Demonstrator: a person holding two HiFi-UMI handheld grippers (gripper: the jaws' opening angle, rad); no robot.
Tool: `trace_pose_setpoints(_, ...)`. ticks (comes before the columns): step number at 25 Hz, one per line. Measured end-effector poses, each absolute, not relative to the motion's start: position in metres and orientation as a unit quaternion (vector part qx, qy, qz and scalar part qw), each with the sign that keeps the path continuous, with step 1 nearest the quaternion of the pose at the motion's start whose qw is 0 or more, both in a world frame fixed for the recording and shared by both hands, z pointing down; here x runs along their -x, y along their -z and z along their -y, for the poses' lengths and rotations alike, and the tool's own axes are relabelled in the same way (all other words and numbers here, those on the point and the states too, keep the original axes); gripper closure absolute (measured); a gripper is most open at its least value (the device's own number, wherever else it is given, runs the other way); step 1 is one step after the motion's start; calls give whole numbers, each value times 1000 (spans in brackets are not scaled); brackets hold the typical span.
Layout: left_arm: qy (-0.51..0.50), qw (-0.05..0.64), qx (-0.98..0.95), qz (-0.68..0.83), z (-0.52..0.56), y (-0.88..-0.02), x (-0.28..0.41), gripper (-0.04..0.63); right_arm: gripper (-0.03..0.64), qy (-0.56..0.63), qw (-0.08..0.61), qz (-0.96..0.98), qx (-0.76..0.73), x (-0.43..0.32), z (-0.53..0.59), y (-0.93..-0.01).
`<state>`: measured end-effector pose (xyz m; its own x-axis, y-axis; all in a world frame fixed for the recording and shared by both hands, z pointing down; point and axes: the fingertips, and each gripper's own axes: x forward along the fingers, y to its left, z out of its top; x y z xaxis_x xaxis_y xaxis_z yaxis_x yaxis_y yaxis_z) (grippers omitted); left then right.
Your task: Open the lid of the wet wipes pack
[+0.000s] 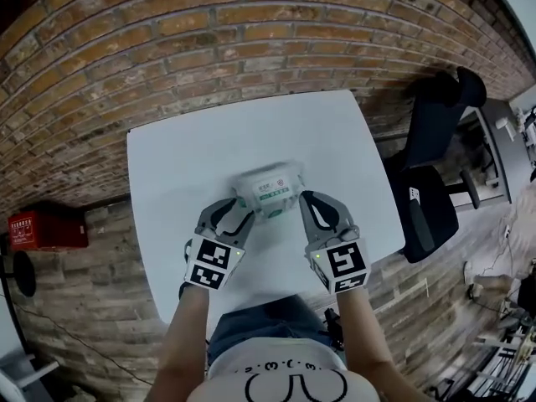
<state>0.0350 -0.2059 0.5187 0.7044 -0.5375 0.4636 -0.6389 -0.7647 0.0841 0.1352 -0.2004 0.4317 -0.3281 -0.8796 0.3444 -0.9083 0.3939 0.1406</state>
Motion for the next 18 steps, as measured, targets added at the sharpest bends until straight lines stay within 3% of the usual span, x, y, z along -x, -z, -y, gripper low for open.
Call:
trace_pose_setpoints(12, -296, 135, -892, 314, 198, -580, -55, 416, 561, -80, 244, 847, -465, -126, 210, -486)
trace_pose_setpoints(18, -307, 147, -884, 320, 202, -588, -57, 416, 515, -60, 306, 871, -381, -114, 218, -508)
